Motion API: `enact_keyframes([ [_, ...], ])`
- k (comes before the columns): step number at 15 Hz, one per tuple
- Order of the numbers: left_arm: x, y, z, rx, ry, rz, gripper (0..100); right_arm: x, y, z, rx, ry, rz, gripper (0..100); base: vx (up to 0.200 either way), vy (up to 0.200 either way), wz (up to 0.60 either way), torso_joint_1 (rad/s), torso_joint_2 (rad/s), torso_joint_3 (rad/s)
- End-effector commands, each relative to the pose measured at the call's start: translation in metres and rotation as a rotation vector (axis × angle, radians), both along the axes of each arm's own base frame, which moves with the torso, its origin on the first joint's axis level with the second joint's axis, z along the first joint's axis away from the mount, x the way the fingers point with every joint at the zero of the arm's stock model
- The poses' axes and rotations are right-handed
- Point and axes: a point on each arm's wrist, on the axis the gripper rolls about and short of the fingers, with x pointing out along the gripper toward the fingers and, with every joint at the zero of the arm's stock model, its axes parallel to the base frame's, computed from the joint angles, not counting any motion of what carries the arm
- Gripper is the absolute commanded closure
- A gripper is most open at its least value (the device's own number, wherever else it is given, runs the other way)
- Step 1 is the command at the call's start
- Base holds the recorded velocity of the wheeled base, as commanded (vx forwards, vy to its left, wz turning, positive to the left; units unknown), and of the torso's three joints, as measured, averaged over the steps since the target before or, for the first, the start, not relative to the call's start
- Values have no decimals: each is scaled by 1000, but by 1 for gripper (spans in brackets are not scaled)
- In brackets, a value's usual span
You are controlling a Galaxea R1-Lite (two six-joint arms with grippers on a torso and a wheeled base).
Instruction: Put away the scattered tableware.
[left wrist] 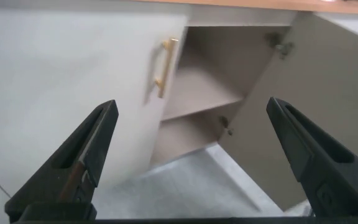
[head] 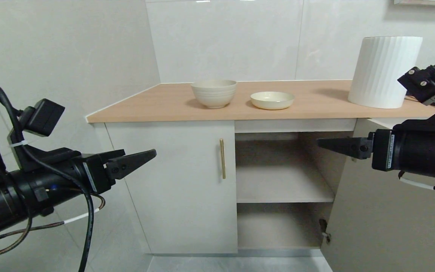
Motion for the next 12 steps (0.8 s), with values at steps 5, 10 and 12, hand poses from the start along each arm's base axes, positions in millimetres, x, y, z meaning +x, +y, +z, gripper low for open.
enact_keyframes([
  [5, 2, 0, -2, 2, 9, 0, 0, -3, -2, -2, -3, 4, 2, 0, 200, 0, 0, 4, 5, 3],
  [10, 1, 0, -1, 1, 4, 1, 0, -9, -4, -4, 5, 4, 32, 0, 40, 0, 0, 0, 1, 1],
  [12, 1, 0, -1, -1, 4, 2, 0, -13, -6, -3, 10, -1, 56, 0, 0, 0, 0, 0, 0, 0],
])
